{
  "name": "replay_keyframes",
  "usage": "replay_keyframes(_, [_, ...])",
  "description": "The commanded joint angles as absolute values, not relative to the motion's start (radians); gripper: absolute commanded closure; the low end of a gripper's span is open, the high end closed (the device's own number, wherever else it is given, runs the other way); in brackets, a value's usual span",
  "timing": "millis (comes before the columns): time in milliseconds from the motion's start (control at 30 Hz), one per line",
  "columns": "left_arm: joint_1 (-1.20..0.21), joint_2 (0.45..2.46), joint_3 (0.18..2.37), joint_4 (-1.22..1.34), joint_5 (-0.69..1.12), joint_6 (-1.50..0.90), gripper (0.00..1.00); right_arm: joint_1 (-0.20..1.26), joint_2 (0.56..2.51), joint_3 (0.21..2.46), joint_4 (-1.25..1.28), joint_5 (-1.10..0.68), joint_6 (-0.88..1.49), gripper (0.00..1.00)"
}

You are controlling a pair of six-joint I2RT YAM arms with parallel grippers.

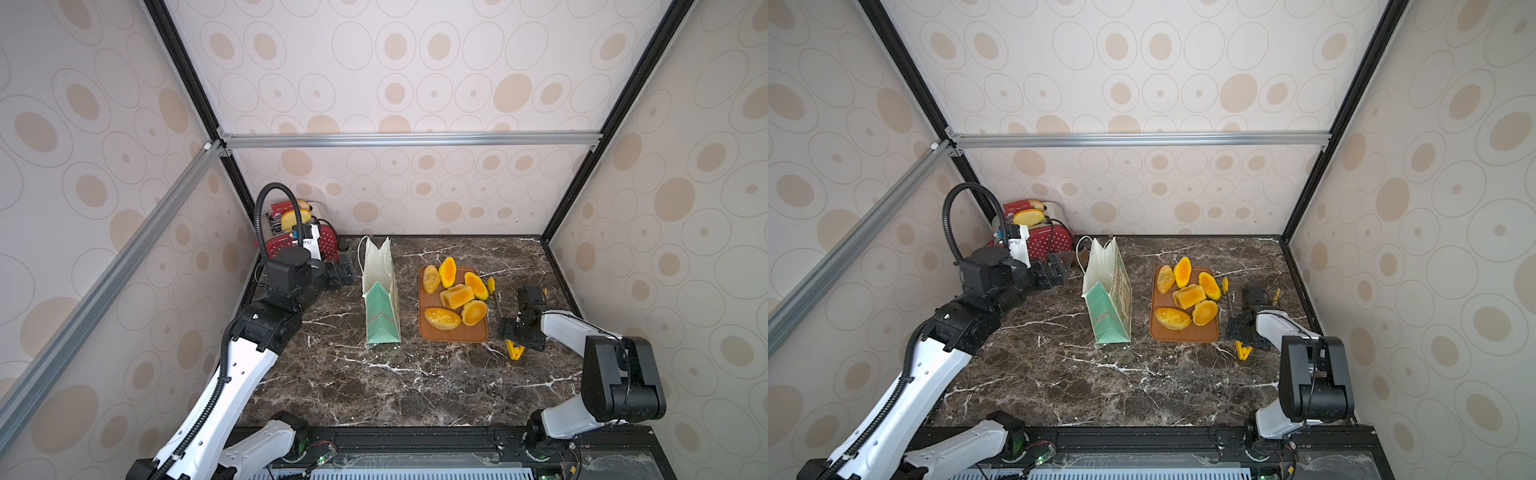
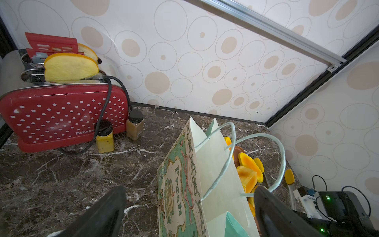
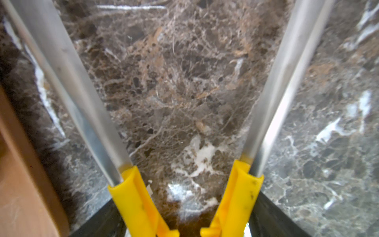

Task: Pack bread into a paper bag
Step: Place the clamp at the center of the board, then pick up the clamp from the center of the board.

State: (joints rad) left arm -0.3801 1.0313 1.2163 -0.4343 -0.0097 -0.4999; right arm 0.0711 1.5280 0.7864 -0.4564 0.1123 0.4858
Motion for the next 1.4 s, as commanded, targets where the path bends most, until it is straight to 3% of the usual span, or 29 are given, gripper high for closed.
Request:
replay_keyframes(0, [-0.384, 1.027, 1.248, -0.419, -0.012, -0.497, 0.01, 0.066, 1.551, 0.821, -0.486, 0.146, 0.511, 0.06])
replay_keyframes(567, [-0.384, 1.001, 1.253, -0.458, -0.02, -0.471, 0.01, 0.065, 1.631, 0.878, -0.49, 0.053, 0.486, 0.07])
replay_keyframes(1033, [-0.385, 0.989, 1.256, -0.469, -0.01, -0.48, 0.01, 0.037, 1.608, 0.888, -0.511, -0.065, 0.357, 0.02])
replay_keyframes(1367, [-0.384, 0.981, 1.264, -0.481, -0.021, -0.476, 0.01, 0.037, 1.633, 0.872, -0.534, 0.028, 0.38, 0.06])
